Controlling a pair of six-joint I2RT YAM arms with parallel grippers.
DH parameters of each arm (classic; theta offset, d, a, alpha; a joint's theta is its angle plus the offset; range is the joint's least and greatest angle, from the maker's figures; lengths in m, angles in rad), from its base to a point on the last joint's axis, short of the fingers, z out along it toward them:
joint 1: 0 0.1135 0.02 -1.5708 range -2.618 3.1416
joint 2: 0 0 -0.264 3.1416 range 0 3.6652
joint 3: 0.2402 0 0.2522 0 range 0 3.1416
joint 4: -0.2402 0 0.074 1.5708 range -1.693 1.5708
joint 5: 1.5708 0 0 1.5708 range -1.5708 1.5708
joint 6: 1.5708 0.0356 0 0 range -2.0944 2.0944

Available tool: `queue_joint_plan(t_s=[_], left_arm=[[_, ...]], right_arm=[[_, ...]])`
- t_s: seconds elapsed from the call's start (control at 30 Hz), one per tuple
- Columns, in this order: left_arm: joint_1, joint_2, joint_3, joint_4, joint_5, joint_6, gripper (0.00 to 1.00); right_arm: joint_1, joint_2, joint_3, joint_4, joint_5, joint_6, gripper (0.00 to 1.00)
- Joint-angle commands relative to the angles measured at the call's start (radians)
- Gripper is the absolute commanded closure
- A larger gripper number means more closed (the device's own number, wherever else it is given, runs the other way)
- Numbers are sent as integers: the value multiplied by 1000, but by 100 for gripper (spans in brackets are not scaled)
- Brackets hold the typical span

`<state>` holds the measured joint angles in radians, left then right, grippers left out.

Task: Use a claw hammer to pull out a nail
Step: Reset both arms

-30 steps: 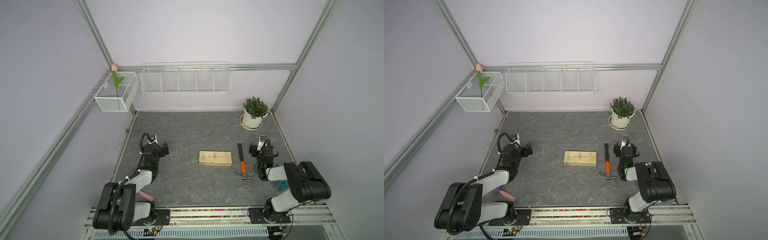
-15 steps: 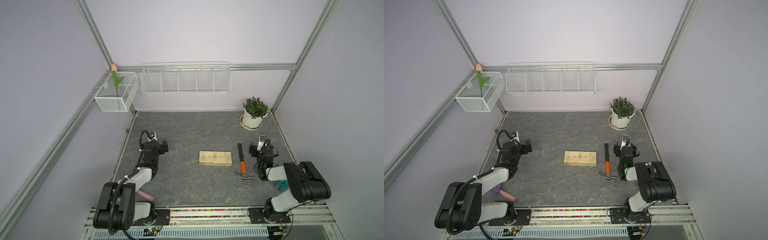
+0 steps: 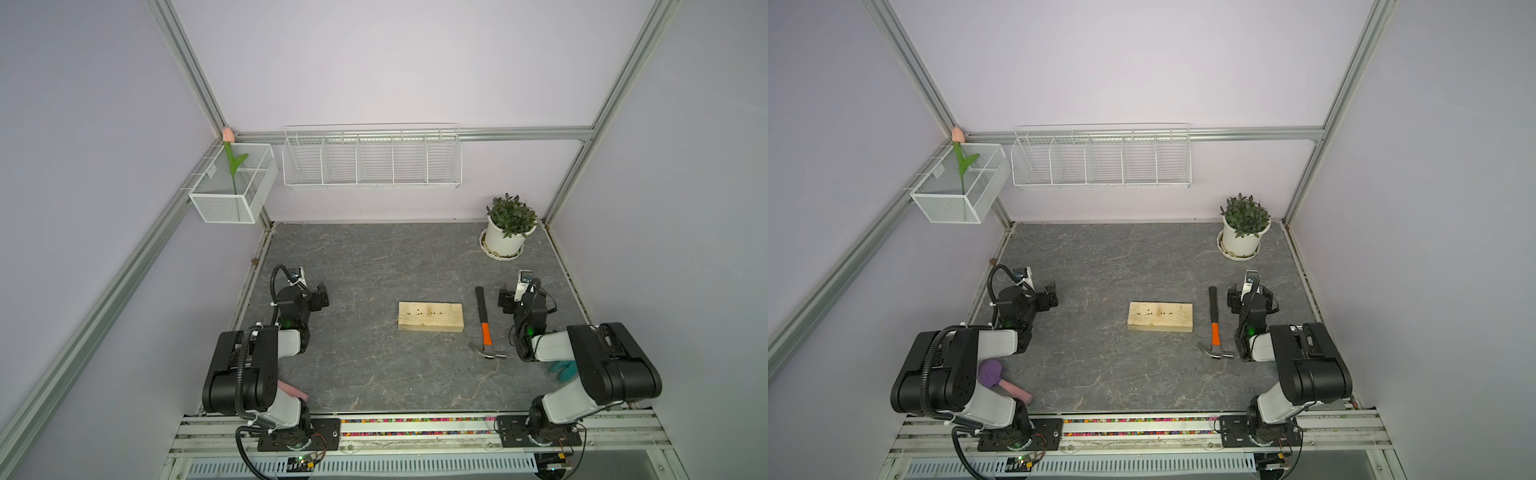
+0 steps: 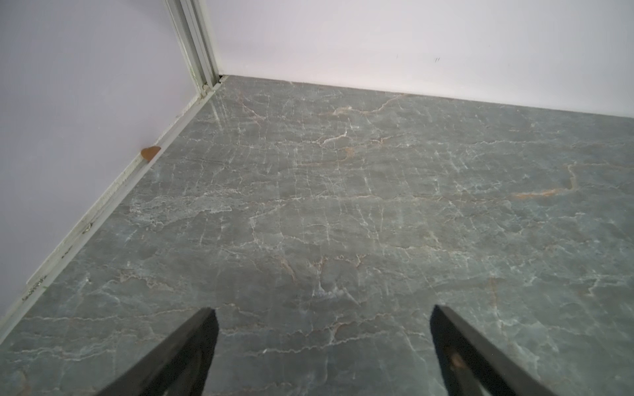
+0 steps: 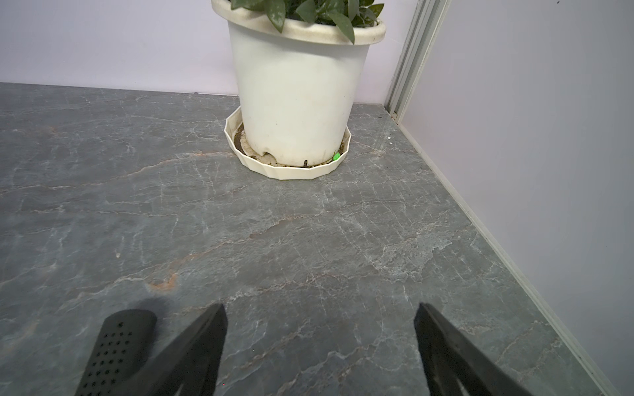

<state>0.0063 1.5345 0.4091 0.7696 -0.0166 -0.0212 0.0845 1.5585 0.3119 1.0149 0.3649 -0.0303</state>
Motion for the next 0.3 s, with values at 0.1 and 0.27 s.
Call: queue_joint_plan(t_s=[0.1,0.27], left_arm=[[-3,-17,14,20,20,18,1],[-3,-22,21,-3,18,11,1]], right_arm=[[-5,5,12,25,-11,-11,11],[-7,5,7,33,-12,-12,11]])
